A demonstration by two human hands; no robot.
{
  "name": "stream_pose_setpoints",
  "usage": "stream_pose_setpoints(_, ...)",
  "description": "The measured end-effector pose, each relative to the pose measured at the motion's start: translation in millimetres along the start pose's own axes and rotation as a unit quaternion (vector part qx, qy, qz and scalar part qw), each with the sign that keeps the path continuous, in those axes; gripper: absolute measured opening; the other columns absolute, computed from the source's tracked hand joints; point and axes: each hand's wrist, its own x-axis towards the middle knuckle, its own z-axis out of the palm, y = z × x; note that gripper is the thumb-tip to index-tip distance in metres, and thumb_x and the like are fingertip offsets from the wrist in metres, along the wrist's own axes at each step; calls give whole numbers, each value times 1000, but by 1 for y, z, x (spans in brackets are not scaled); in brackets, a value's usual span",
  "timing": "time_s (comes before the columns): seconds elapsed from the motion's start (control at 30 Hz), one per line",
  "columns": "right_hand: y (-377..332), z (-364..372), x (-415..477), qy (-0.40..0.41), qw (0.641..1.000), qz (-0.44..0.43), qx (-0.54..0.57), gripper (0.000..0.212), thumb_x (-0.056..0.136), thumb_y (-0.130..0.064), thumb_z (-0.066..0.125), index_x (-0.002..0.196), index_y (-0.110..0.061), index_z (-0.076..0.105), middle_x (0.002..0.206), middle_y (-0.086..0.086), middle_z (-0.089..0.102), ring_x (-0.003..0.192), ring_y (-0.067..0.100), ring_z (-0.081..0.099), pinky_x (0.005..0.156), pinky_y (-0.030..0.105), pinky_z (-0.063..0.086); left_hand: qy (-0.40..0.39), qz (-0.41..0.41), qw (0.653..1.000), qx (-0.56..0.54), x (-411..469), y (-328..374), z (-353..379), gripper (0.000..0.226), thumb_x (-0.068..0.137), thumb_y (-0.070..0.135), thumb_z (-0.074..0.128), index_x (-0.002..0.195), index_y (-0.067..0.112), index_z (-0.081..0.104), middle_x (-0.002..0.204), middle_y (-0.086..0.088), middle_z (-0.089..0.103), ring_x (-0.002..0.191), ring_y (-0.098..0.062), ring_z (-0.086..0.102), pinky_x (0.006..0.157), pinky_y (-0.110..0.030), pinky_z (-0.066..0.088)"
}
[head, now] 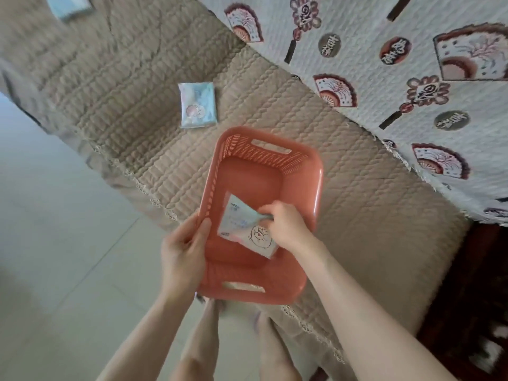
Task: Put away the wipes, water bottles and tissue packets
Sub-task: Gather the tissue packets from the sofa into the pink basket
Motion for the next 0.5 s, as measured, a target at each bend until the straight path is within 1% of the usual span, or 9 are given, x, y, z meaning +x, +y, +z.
stream_pose_setpoints(0.07,-21,22,14,-51,998,3,-30,33,94,-5,51,121,-12,66,122,9,65,115,28,57,91,30,42,1,-5,1000,-3,9,2,-22,25,94,12,59,92,31,76,94,-4,76,93,-23,68,88,-50,54)
stream_pose_setpoints(0.13,-33,37,21,-94,994,9,-59,37,92,-1,48,120,-14,67,125,8,65,117,29,57,99,37,44,3,-8,1000,-9,15,3,-35,27,94,13,60,87,33,76,94,-6,76,88,-21,67,86,-49,53)
stream_pose_setpoints(0.17,-43,47,27,-107,992,17,-59,38,91,0,47,120,-14,68,125,8,65,117,29,58,99,38,44,6,-7,1000,-9,20,3,-46,28,94,13,60,85,34,75,93,-7,75,87,-20,65,85,-50,53)
stream_pose_setpoints(0.2,-49,53,30,-113,992,24,-55,39,90,1,48,120,-14,68,125,8,66,116,28,59,98,36,45,7,-2,1000,-6,24,4,-54,28,94,14,60,82,35,74,91,-9,74,85,-20,63,84,-52,52)
stream_pose_setpoints(0.27,-67,64,37,-118,991,26,-51,39,90,0,52,123,-14,66,126,9,65,116,26,58,96,31,45,9,-1,1000,0,33,4,-72,26,95,16,60,85,35,73,92,-10,74,87,-21,65,85,-54,51)
stream_pose_setpoints(0.3,-74,68,41,-111,992,23,-47,40,89,-2,56,126,-14,63,128,9,63,118,26,57,96,31,43,10,-4,1000,-4,37,3,-80,24,95,16,59,91,34,74,94,-8,75,92,-24,68,85,-53,52)
stream_pose_setpoints(0.37,-90,73,45,-74,997,21,-4,50,87,-7,64,136,-14,54,137,10,56,127,25,49,102,26,35,15,-15,1000,-21,45,2,-94,24,96,15,57,101,30,74,97,-3,76,102,-30,68,88,-52,54)
stream_pose_setpoints(0.43,-106,70,46,-22,996,27,81,59,85,-15,70,140,-16,48,143,5,50,133,20,43,102,19,28,27,-24,999,-41,52,3,-105,22,96,12,56,107,23,73,100,-5,76,104,-32,67,90,-52,53)
stream_pose_setpoints(0.5,-126,64,48,2,986,28,163,63,83,-23,73,140,-22,47,143,-3,50,131,13,45,102,21,30,46,-32,997,-54,63,5,-118,21,96,12,57,107,18,73,101,-7,75,102,-31,68,91,-52,53)
